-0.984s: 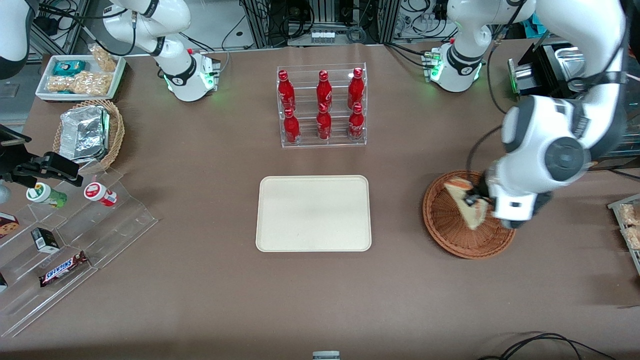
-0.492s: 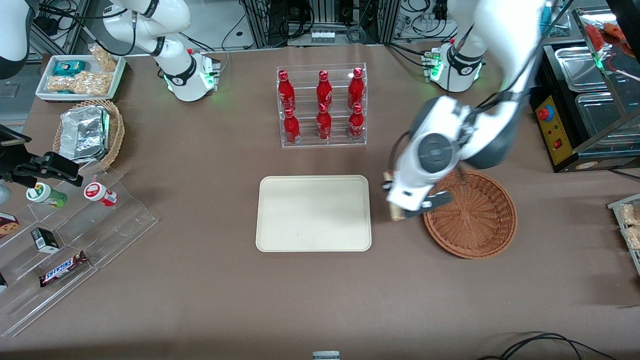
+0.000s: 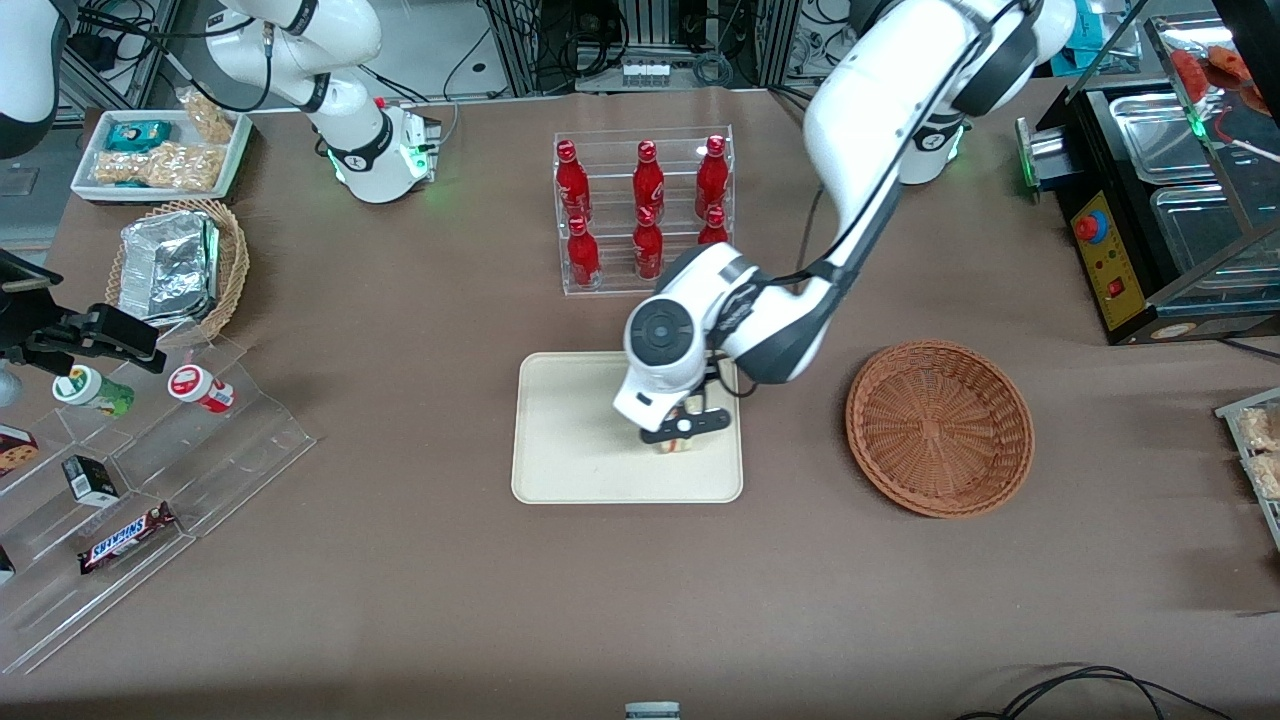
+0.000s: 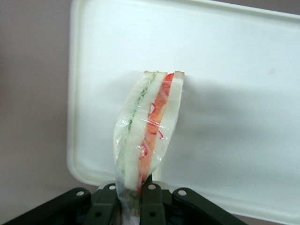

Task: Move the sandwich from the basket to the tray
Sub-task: 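Lower the sandwich onto the cream tray and open the left gripper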

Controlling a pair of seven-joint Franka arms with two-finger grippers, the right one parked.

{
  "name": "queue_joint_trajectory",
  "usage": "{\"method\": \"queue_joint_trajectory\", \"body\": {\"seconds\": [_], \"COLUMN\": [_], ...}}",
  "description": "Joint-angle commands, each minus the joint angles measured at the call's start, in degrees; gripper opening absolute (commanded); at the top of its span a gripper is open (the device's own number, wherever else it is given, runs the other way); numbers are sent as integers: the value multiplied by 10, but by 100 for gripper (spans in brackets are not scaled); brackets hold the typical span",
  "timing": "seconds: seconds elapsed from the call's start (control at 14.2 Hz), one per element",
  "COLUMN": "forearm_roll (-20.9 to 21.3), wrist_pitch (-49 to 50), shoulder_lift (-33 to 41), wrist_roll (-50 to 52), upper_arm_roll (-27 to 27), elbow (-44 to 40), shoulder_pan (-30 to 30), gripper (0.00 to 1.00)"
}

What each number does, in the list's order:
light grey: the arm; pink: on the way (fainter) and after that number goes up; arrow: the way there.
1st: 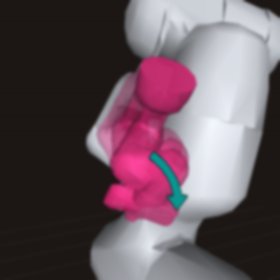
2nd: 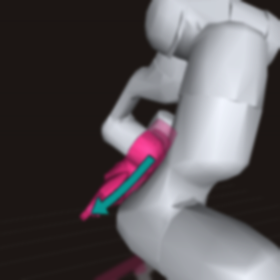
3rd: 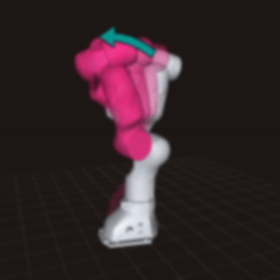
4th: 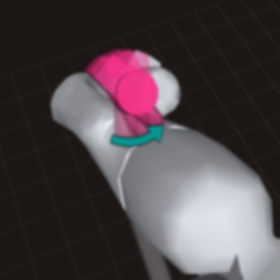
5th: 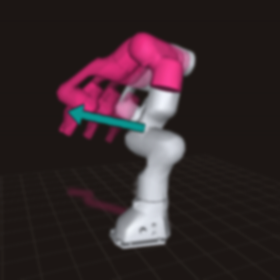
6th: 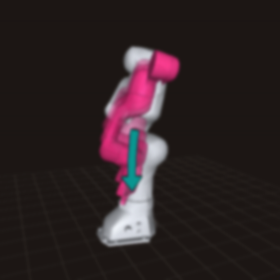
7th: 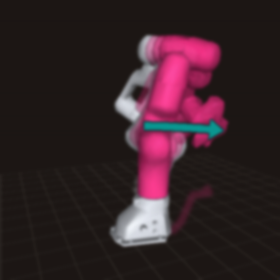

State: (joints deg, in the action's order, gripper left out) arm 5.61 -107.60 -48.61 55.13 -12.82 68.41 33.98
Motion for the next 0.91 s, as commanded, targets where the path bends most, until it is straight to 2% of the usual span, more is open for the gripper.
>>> {"method": "queue_joint_trajectory", "body": {"seconds": [0.0, 0.14, 0.21, 0.28, 0.42, 0.63, 0.84], "forearm_roll": [25, 30, 34, 49, 66, 92, 88], "wrist_pitch": [5, -25, -28, -29, -38, -19, 9], "shoulder_lift": [-51, -60, -61, -60, -60, -52, -20], "wrist_roll": [23, 44, 45, 45, 48, 85, 88], "upper_arm_roll": [8, 9, 9, 9, 9, 9, 8], "elbow": [-78, -78, -78, -78, -78, -78, -78], "shoulder_pan": [26, 26, 26, 25, 26, 25, 18], "gripper": [15, 15, 26, 56, 99, 100, 100]}}
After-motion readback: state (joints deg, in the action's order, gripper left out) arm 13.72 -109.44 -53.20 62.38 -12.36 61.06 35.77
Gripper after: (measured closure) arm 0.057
